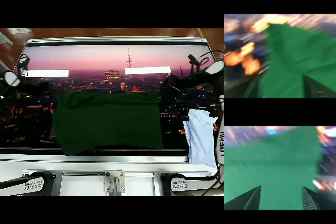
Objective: Fold the shirts.
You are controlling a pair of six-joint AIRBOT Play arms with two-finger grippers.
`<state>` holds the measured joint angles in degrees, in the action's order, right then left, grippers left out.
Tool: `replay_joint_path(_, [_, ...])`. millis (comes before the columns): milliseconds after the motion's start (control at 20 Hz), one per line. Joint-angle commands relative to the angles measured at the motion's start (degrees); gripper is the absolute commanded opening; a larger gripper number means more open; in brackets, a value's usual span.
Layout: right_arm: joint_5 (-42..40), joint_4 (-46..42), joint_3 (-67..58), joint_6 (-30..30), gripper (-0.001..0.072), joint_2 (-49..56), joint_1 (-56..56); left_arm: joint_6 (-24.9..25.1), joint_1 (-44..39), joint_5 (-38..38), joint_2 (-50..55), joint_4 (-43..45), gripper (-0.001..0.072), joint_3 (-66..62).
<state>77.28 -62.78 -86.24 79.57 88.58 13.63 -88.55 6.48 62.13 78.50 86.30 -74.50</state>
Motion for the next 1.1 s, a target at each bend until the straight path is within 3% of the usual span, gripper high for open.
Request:
replay_joint_path(0, [18.4, -14.2, -0.9, -3.0, 0.0617, -3.1, 6.4, 14.5, 10.8, 23.9, -1.2, -4.3, 0.0493, 0.6])
replay_joint_path(100, [22.1, -9.3, 1.9, -2.5, 0.0618, -4.7, 10.4, 14.2, 18.2, 27.1, -1.8, -20.2, 0.0662, 8.9])
replay_joint_path(200, [21.0, -0.1, 8.0, -3.4, 0.0618, -7.2, 13.0, 15.1, 22.1, 25.9, -2.3, -28.6, 0.0669, 19.2])
replay_joint_path(400, [11.2, 12.4, 20.0, -7.1, 0.0618, -14.6, 13.3, 18.1, 21.3, 16.8, -5.6, -29.0, 0.0697, 34.6])
replay_joint_path(700, [10.2, 13.0, 23.6, -7.5, 0.0618, -16.7, 13.3, 19.2, 15.6, 9.6, -5.5, -29.4, 0.0694, 38.5])
replay_joint_path(1050, [8.3, 13.0, 23.6, -7.5, 0.0618, -16.7, 13.3, 16.7, 6.4, 5.8, -1.6, -30.3, 0.0692, 38.5])
